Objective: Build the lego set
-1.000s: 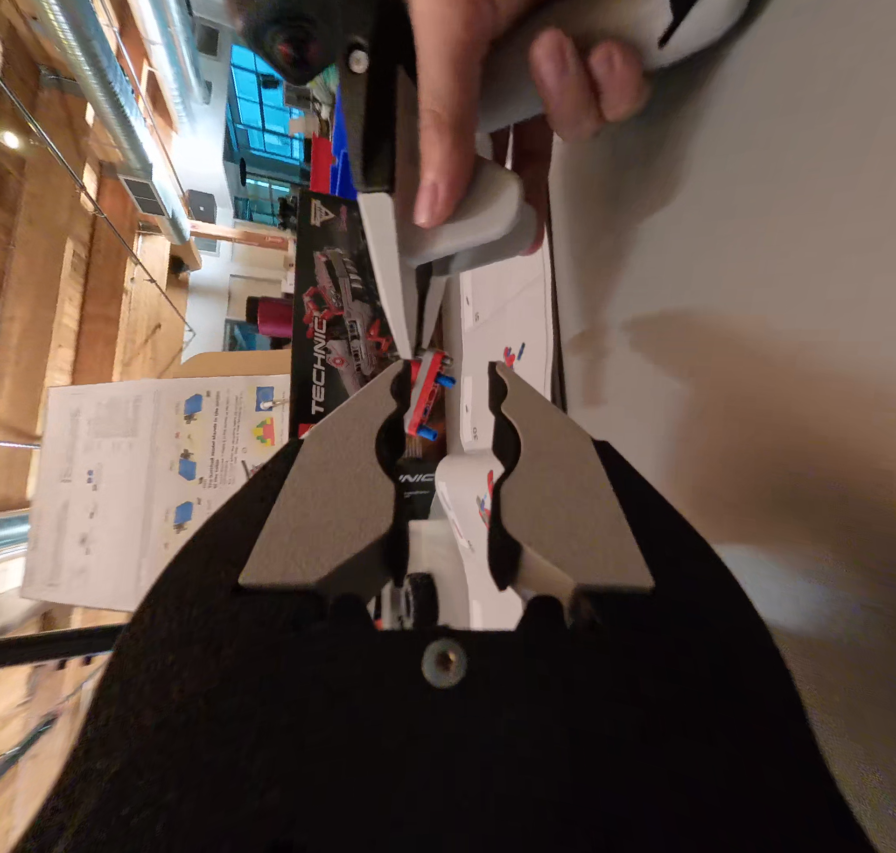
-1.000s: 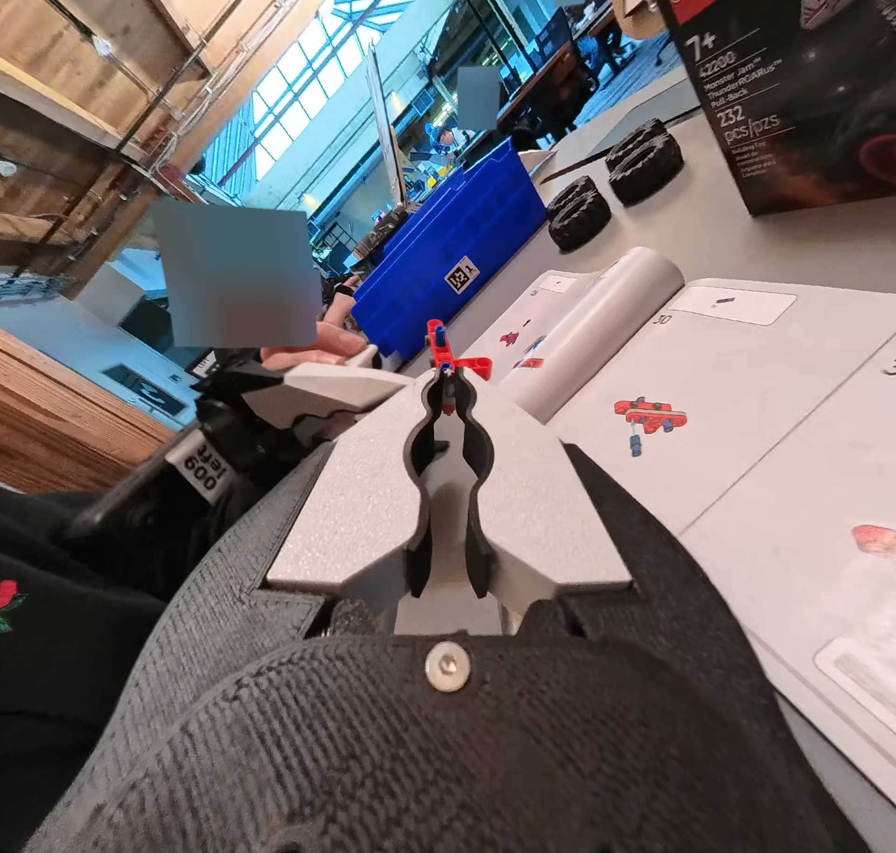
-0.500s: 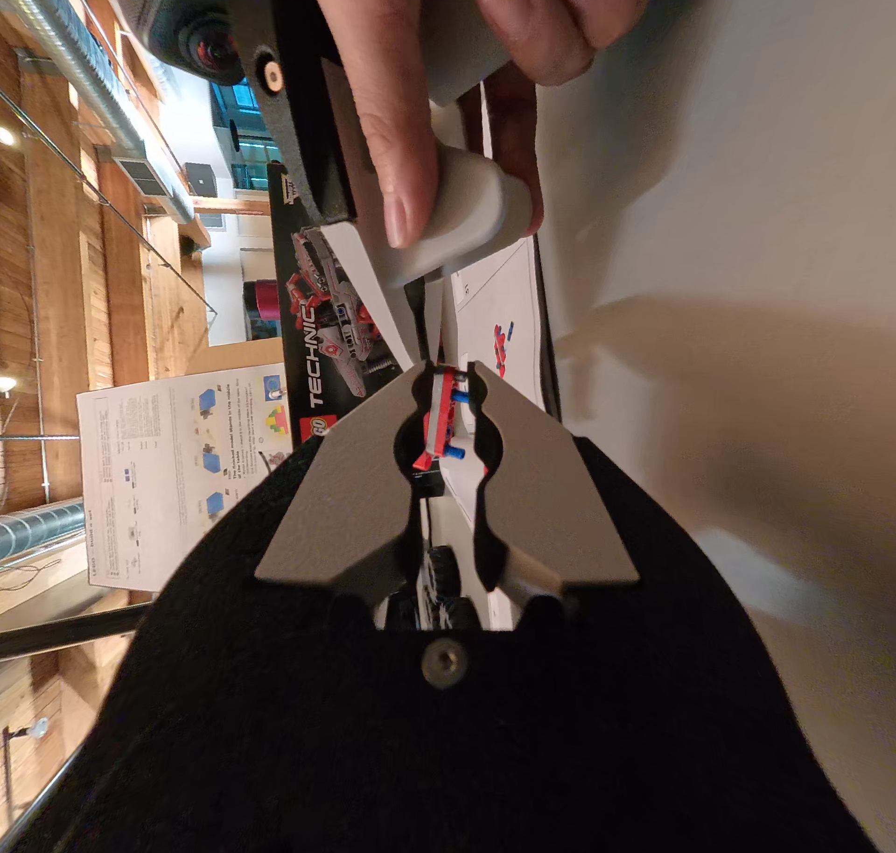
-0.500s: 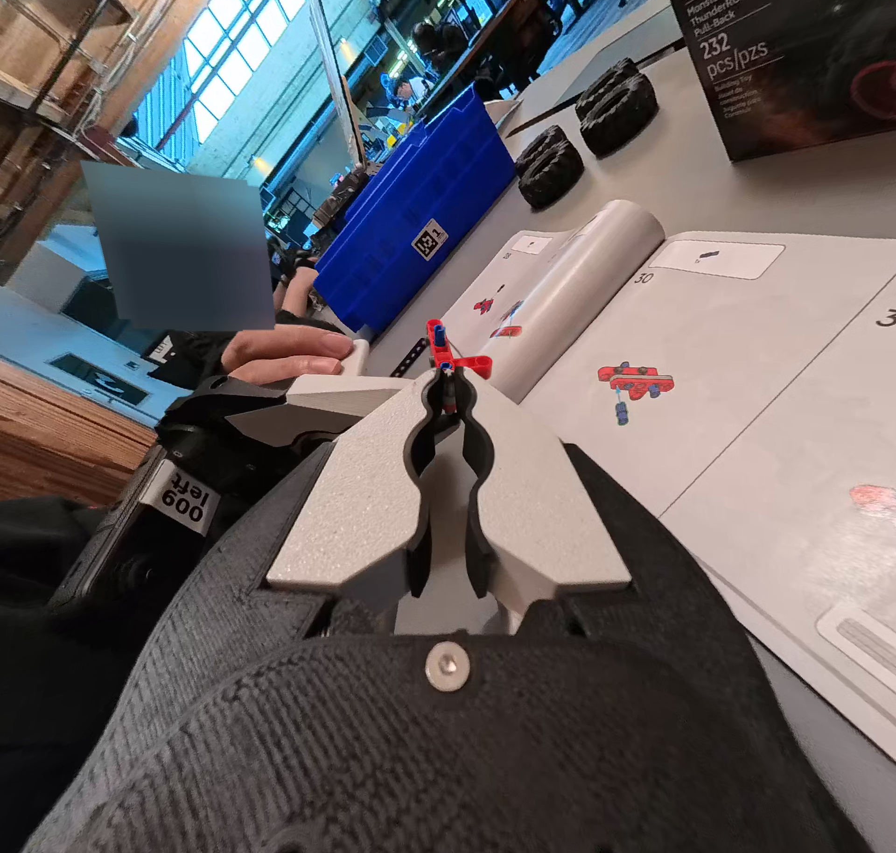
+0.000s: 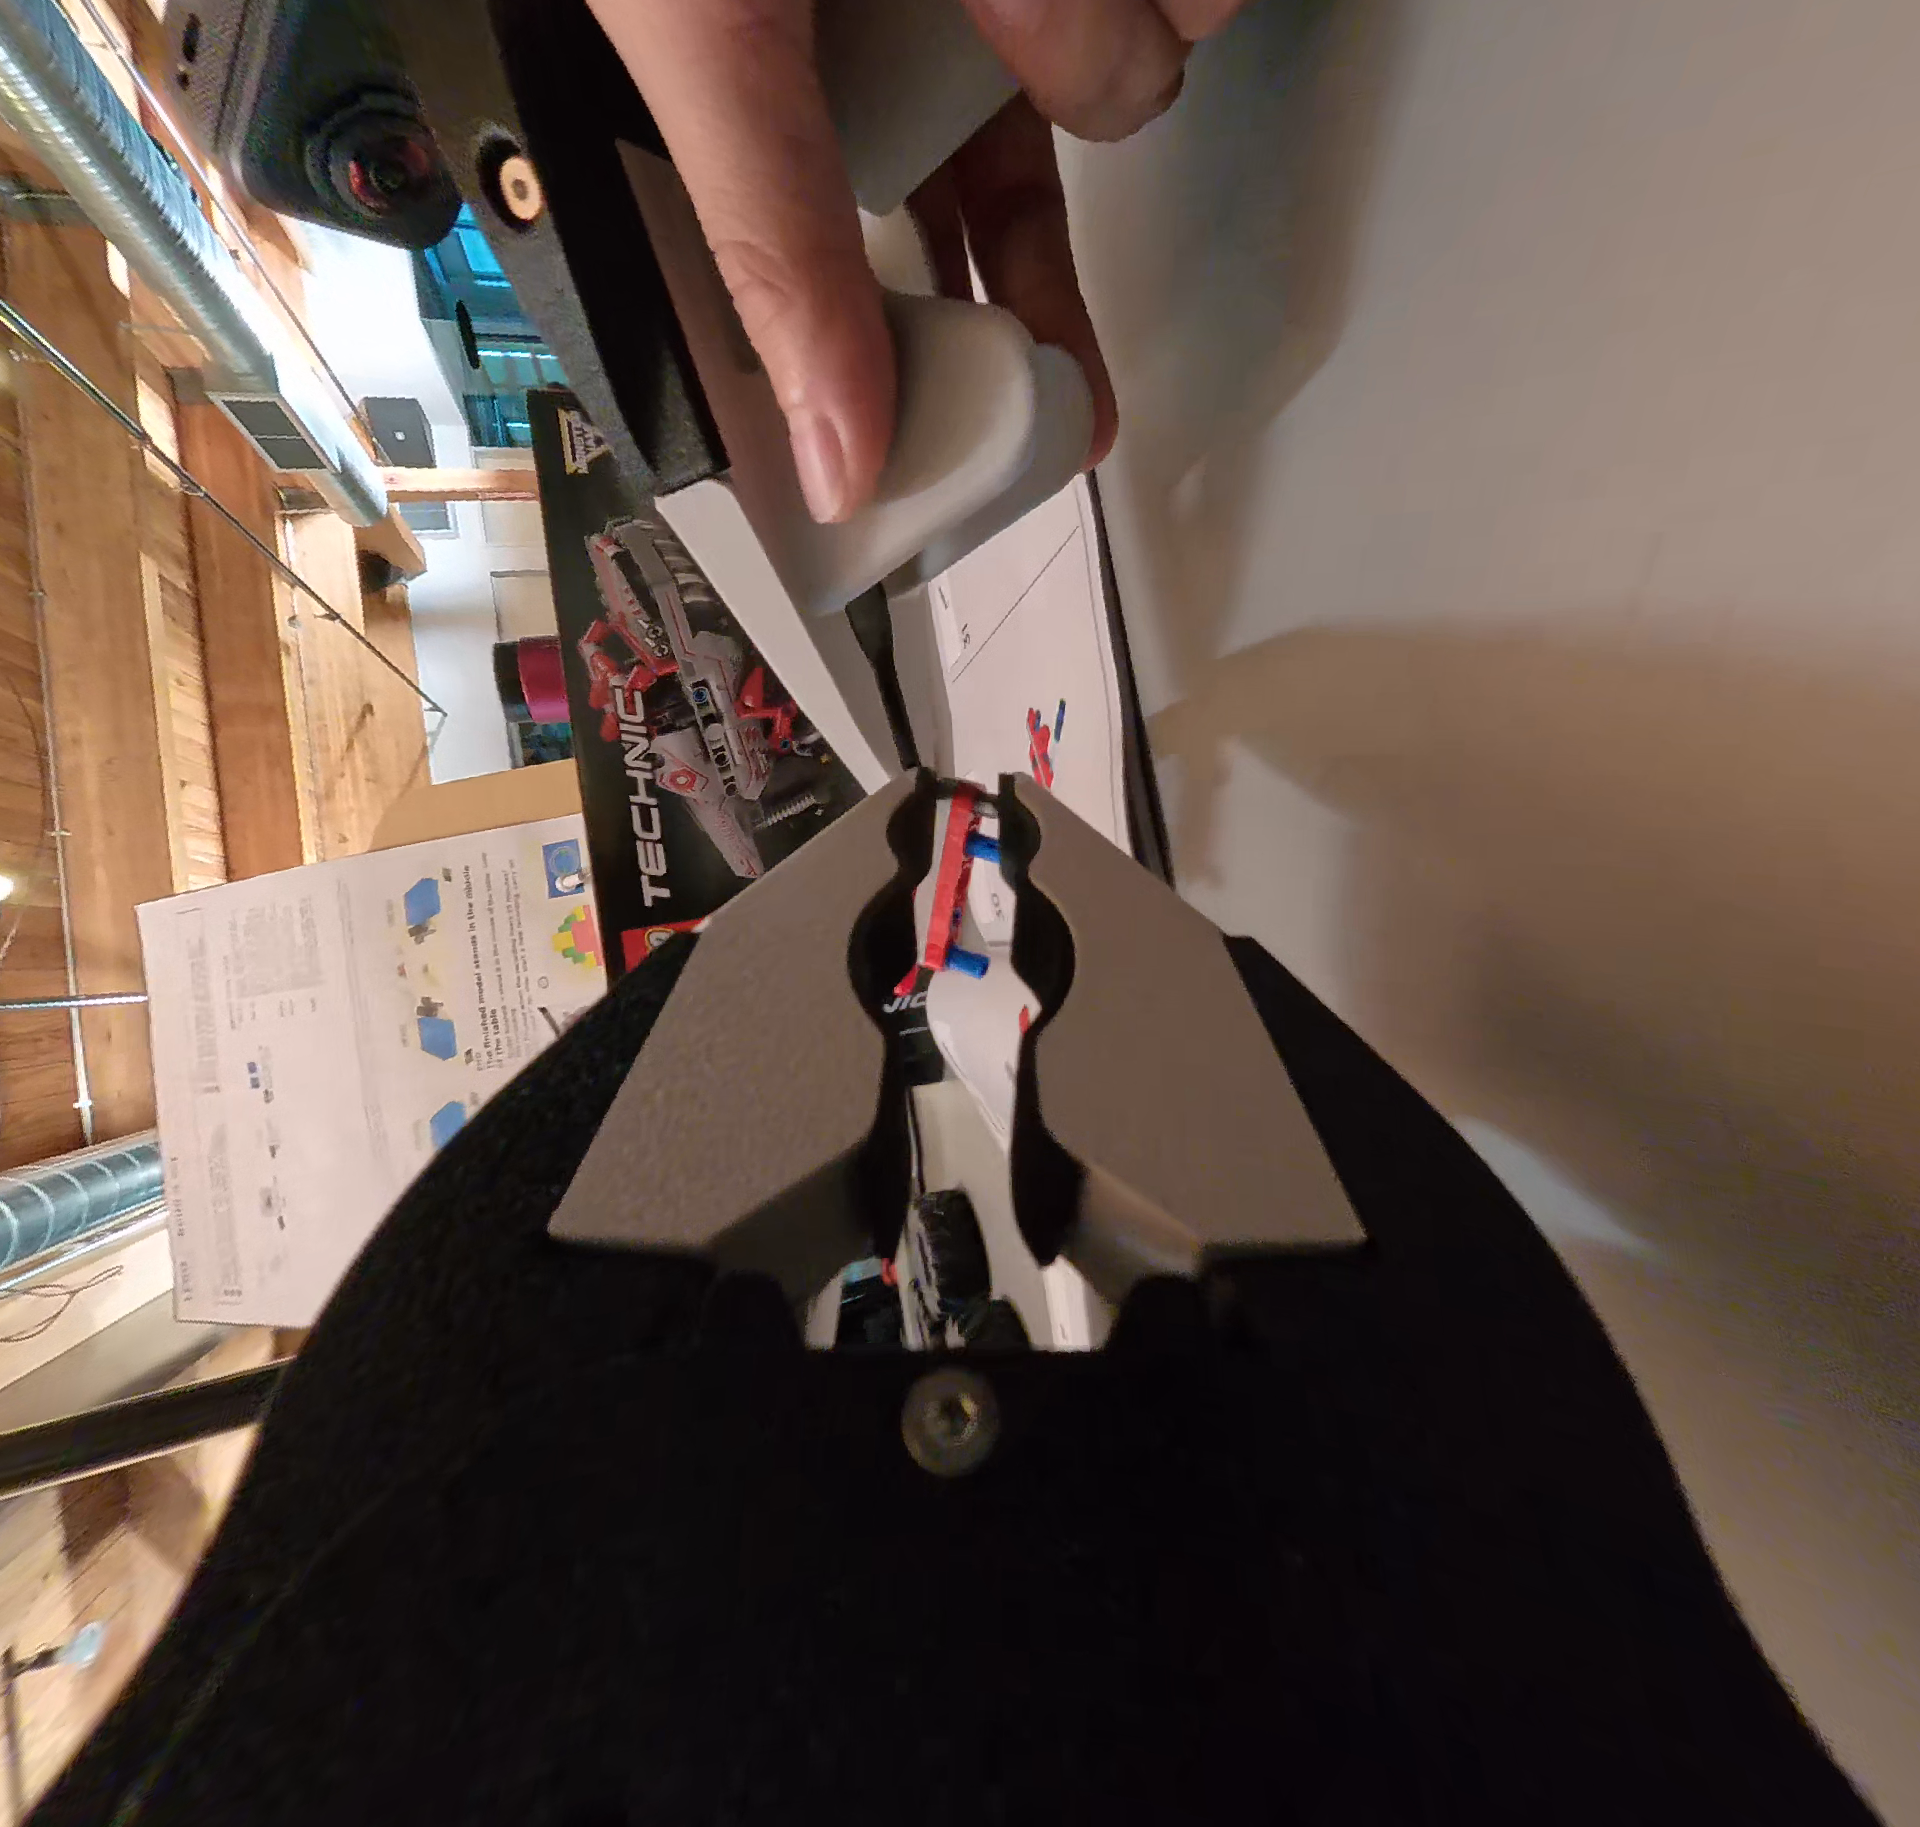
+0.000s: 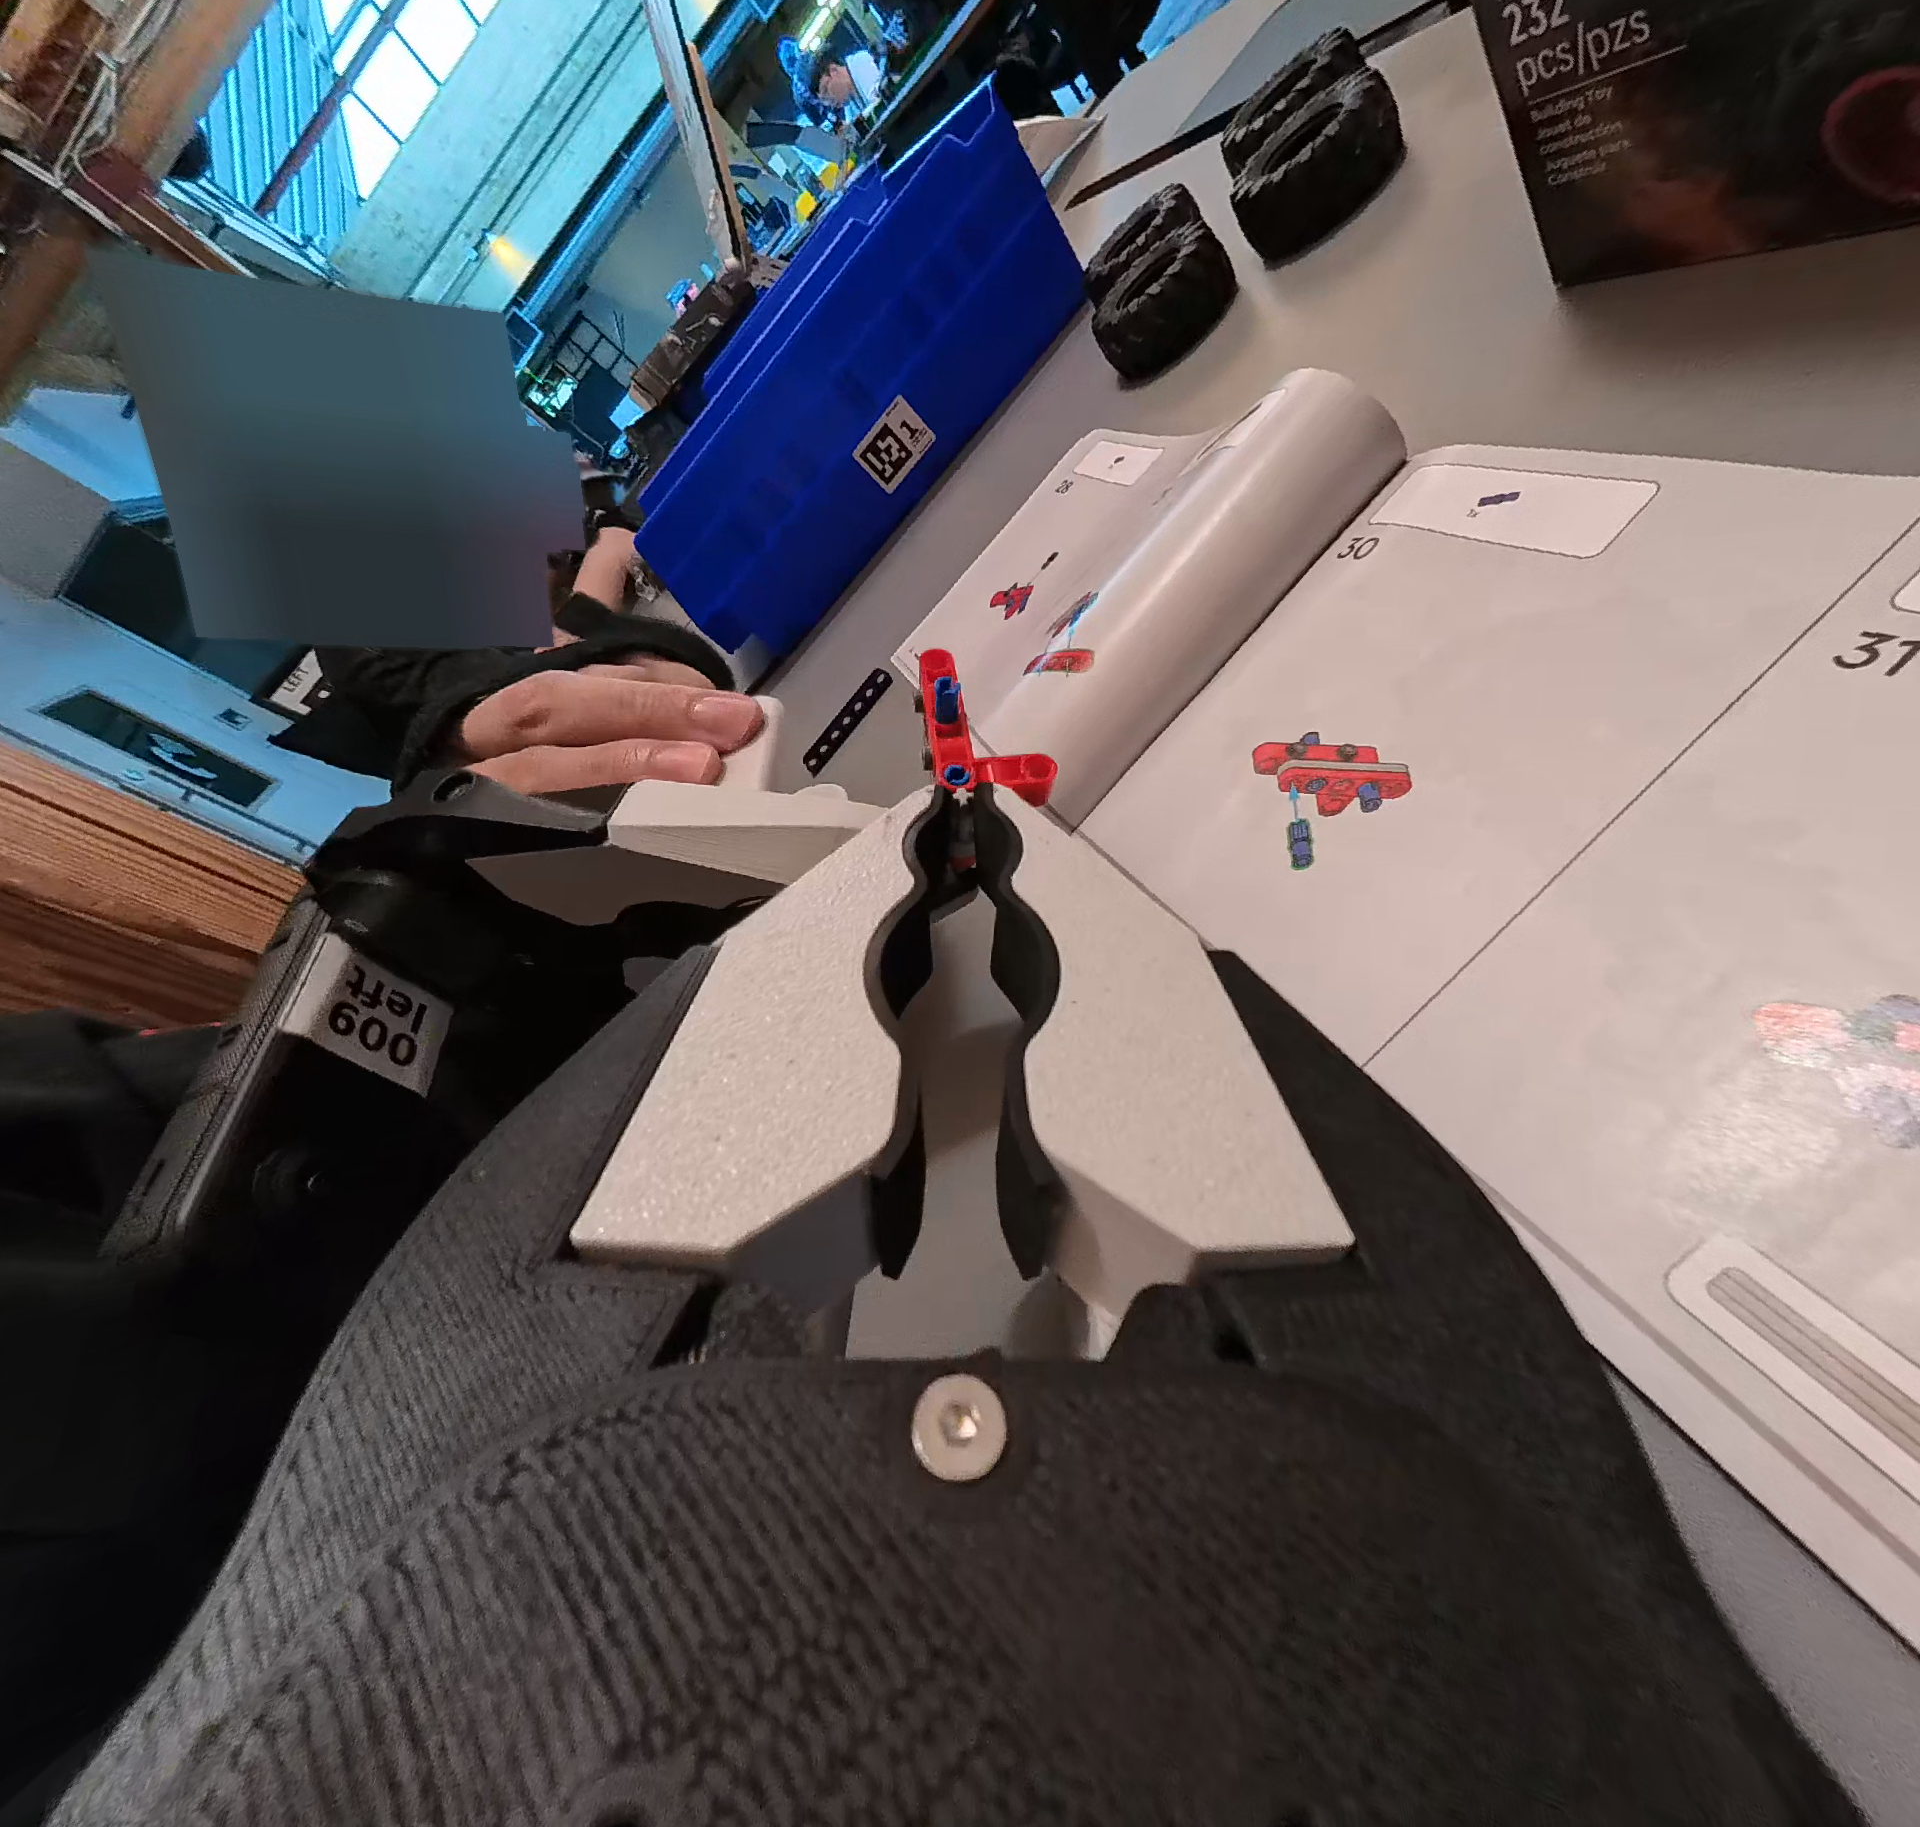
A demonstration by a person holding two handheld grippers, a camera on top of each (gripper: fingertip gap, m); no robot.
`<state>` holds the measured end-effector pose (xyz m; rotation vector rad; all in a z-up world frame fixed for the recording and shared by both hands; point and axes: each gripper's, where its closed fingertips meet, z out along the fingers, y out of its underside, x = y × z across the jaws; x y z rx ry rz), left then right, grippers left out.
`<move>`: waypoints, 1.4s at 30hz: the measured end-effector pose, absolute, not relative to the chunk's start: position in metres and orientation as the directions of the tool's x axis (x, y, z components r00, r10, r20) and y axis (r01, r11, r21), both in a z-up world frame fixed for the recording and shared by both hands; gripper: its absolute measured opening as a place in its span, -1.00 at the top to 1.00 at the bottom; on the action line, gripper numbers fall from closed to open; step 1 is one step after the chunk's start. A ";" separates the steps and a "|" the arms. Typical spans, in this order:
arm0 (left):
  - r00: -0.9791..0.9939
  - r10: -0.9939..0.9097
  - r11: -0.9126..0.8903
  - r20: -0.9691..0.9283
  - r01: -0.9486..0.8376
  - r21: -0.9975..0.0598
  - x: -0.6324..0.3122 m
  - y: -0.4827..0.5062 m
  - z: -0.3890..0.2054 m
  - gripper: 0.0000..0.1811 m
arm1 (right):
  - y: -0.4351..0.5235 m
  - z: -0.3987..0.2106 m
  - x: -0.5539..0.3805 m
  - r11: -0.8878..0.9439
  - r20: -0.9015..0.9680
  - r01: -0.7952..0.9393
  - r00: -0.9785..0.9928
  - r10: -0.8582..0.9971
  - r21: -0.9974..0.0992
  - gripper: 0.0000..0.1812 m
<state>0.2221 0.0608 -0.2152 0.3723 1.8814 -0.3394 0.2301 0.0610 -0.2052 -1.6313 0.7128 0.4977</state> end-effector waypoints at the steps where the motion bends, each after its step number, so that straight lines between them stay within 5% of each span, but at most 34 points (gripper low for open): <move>1: -0.326 0.083 0.907 -0.942 0.416 -0.064 0.222 0.061 -0.215 0.91 | 0.061 -0.205 0.230 -0.087 -0.674 -0.693 0.718 -0.174 -0.716 0.97; 18: -0.326 0.134 0.876 -0.936 0.481 -0.042 0.216 0.063 -0.218 0.89 | 0.060 -0.207 0.226 -0.121 -0.675 -0.692 0.722 -0.152 -0.712 0.97; 26: -0.372 0.017 0.898 -0.928 0.415 -0.150 0.219 0.076 -0.210 0.56 | 0.057 -0.206 0.226 -0.124 -0.675 -0.689 0.724 -0.141 -0.714 0.97; 29: -0.394 0.044 0.928 -0.918 0.357 -0.108 0.228 0.086 -0.221 0.46 | 0.060 -0.202 0.219 -0.140 -0.678 -0.683 0.730 -0.090 -0.717 0.97; 32: -0.377 0.038 0.937 -0.926 0.336 -0.098 0.232 0.088 -0.222 0.65 | 0.061 -0.198 0.216 -0.146 -0.639 -0.643 0.765 -0.077 -0.752 0.97; 37: -0.381 -0.049 0.904 -0.923 0.376 -0.203 0.232 0.089 -0.212 0.65 | 0.051 -0.165 0.208 -0.082 -0.367 -0.362 0.929 0.048 -0.928 0.85; 40: -0.394 -0.086 0.881 -0.915 0.399 -0.254 0.230 0.091 -0.206 0.65 | 0.039 -0.160 0.212 -0.120 0.042 0.036 0.998 -0.050 -0.992 0.74; 42: -0.378 -0.093 0.846 -0.921 0.458 -0.273 0.224 0.084 -0.198 0.65 | 0.040 -0.170 0.212 -0.217 0.310 0.287 0.947 -0.080 -0.933 0.71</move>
